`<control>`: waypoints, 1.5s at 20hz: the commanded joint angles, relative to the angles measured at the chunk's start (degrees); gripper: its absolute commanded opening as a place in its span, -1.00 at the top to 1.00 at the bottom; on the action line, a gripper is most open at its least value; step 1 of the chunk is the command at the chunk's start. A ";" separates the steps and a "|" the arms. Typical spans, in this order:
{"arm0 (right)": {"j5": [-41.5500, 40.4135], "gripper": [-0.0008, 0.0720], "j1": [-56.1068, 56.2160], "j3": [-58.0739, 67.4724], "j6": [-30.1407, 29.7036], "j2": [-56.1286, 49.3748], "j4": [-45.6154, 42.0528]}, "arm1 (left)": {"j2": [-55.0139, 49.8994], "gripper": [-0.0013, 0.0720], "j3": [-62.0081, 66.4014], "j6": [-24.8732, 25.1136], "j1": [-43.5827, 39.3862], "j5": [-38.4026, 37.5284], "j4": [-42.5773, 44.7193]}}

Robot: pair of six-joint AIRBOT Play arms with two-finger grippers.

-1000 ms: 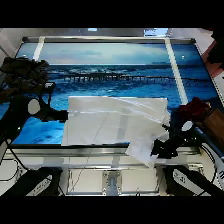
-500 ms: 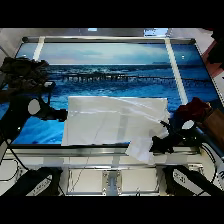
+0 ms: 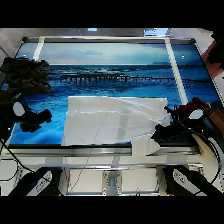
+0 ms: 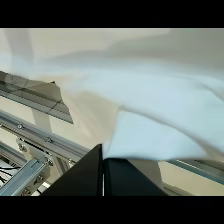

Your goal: Fold the shirts.

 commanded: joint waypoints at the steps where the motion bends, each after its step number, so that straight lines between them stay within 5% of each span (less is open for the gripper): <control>1: -0.63 0.89 0.02 0.79 -1.25 0.17 0.20 | -0.02 -0.55 -6.71 5.25 6.91 -4.76 -14.64; 7: -0.63 0.89 0.02 0.76 -2.16 0.17 0.31 | 0.00 -0.55 -18.47 8.35 7.13 -2.73 -25.83; 25: -0.52 0.89 0.00 0.79 -2.14 0.17 3.52 | -0.02 -0.45 -20.52 7.21 7.10 6.45 -25.83; 26: -0.59 0.89 0.02 0.79 -2.14 0.17 3.52 | -0.02 -0.28 -20.52 7.21 7.10 6.45 -25.81; 29: -0.83 0.89 0.02 0.79 -2.16 0.17 3.52 | -0.02 0.75 -20.52 7.26 7.10 6.40 -25.83; 30: -0.85 0.89 0.00 0.79 -2.14 0.17 3.52 | -0.02 0.94 -20.52 7.41 7.10 6.40 -25.83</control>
